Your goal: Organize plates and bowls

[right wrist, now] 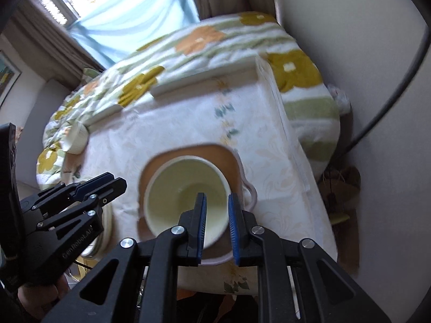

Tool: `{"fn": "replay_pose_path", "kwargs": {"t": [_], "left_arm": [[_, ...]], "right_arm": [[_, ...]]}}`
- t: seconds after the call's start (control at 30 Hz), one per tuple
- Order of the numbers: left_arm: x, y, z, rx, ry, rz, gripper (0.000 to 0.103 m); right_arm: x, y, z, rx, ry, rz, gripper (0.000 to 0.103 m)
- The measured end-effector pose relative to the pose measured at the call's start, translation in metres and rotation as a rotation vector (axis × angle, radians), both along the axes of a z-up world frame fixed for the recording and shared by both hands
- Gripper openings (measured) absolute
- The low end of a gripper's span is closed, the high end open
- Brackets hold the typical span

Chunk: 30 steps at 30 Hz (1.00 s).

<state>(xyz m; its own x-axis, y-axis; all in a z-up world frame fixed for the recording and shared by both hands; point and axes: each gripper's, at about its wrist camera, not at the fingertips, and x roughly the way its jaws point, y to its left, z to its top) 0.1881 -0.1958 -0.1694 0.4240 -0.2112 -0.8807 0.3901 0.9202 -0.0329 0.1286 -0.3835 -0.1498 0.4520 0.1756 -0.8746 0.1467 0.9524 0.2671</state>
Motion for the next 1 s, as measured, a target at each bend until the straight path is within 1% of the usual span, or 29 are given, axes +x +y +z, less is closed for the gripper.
{"fn": "replay_pose_path", "kwargs": {"t": [0.13, 0.17, 0.2, 0.23, 0.27, 0.3, 0.33, 0.37, 0.4, 0.43, 0.47, 0.5, 0.53, 0.57, 0.63, 0.73, 0.83, 0.93, 1.0], "left_arm": [[-0.005, 0.043, 0.041, -0.048, -0.077, 0.111, 0.016], [-0.007, 0.057, 0.052, -0.059, -0.106, 0.150, 0.018], [-0.008, 0.068, 0.060, -0.065, -0.128, 0.180, 0.027], [-0.009, 0.082, 0.069, -0.069, -0.153, 0.219, 0.053], [-0.010, 0.094, 0.076, -0.072, -0.178, 0.251, 0.070], [-0.011, 0.105, 0.082, -0.073, -0.207, 0.279, 0.096], [-0.012, 0.117, 0.088, -0.072, -0.249, 0.310, 0.103], [-0.012, 0.129, 0.094, -0.067, -0.285, 0.337, 0.103], [-0.009, 0.141, 0.098, -0.058, -0.297, 0.363, 0.103], [-0.003, 0.155, 0.100, -0.044, -0.289, 0.397, 0.103], [0.001, 0.165, 0.100, -0.035, -0.279, 0.426, 0.103], [0.006, 0.180, 0.100, -0.032, -0.270, 0.466, 0.103], [0.009, 0.195, 0.100, -0.040, -0.269, 0.499, 0.103], [0.013, 0.214, 0.100, -0.071, -0.271, 0.530, 0.103], [0.020, 0.241, 0.098, -0.119, -0.275, 0.566, 0.103], [0.041, 0.280, 0.089, -0.126, -0.250, 0.627, 0.103], [0.066, 0.313, 0.073, -0.155, -0.211, 0.669, 0.103], [0.095, 0.339, 0.046, -0.195, -0.162, 0.702, 0.103], [0.116, 0.355, 0.022, -0.223, -0.112, 0.720, 0.102]], "right_arm": [[0.019, 0.023, 0.030, 0.013, -0.091, 0.125, 0.015], [0.024, 0.029, 0.036, 0.015, -0.109, 0.155, 0.015], [0.030, 0.037, 0.041, 0.013, -0.125, 0.187, 0.015], [0.038, 0.047, 0.045, 0.003, -0.139, 0.224, 0.015], [0.045, 0.057, 0.049, -0.004, -0.150, 0.256, 0.015], [0.051, 0.066, 0.051, -0.004, -0.159, 0.286, 0.015], [0.058, 0.076, 0.054, 0.002, -0.170, 0.318, 0.015], [0.065, 0.085, 0.057, 0.009, -0.178, 0.347, 0.015], [0.075, 0.097, 0.059, 0.012, -0.184, 0.382, 0.015], [0.083, 0.109, 0.061, 0.005, -0.187, 0.413, 0.019], [0.090, 0.120, 0.063, -0.011, -0.192, 0.434, 0.037], [0.099, 0.133, 0.066, -0.031, -0.207, 0.451, 0.052], [0.106, 0.144, 0.068, -0.043, -0.228, 0.463, 0.081], [0.113, 0.155, 0.072, -0.045, -0.256, 0.482, 0.088], [0.131, 0.181, 0.077, -0.040, -0.270, 0.532, 0.088], [0.161, 0.218, 0.077, -0.061, -0.241, 0.590, 0.088], [0.190, 0.253, 0.072, -0.063, -0.250, 0.629, 0.088], [0.221, 0.289, 0.056, -0.038, -0.206, 0.677, 0.088], [0.243, 0.311, 0.039, -0.029, -0.162, 0.690, 0.088]]}}
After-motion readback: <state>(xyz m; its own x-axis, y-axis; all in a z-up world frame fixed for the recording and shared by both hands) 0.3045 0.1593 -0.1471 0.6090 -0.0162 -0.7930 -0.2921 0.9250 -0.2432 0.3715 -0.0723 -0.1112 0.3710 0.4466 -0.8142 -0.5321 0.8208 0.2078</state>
